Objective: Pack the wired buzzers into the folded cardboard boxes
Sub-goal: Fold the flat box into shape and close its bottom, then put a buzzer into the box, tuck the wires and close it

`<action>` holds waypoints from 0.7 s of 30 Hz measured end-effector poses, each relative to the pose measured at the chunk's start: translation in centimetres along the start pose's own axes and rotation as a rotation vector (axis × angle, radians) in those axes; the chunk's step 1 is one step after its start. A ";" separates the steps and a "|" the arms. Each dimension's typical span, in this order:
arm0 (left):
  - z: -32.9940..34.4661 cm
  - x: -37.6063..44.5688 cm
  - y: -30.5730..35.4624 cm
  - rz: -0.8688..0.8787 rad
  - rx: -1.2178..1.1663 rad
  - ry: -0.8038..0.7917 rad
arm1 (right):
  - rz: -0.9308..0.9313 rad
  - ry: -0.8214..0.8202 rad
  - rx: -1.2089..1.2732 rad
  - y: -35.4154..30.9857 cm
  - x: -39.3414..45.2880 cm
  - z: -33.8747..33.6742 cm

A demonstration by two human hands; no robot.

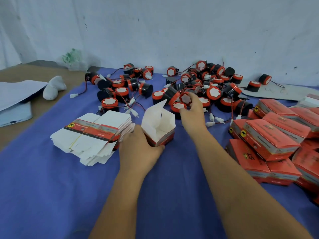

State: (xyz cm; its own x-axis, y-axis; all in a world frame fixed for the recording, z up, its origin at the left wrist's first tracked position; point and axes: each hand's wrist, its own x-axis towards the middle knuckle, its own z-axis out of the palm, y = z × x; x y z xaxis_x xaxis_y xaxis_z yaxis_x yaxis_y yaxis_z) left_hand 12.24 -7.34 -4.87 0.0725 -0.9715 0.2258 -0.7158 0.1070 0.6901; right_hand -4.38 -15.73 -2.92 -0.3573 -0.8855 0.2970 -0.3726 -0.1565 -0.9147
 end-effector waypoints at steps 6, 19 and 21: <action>0.5 0.4 -0.1 -0.040 0.023 0.063 | -0.046 -0.155 -0.289 2.7 1.3 1.4; -0.2 0.0 0.3 -0.069 -0.074 0.046 | 0.373 0.214 0.977 -1.5 -6.4 -3.2; -0.4 -0.3 0.3 -0.073 -0.150 0.044 | 0.442 0.180 1.216 -1.8 -6.8 -3.8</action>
State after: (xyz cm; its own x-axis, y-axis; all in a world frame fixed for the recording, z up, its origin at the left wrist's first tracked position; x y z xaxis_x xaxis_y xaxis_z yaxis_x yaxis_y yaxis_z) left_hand 12.28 -6.93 -4.47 0.1536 -0.9679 0.1989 -0.5959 0.0699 0.8000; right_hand -4.52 -7.80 -2.29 -0.3938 -0.9076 -0.1454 0.7794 -0.2458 -0.5763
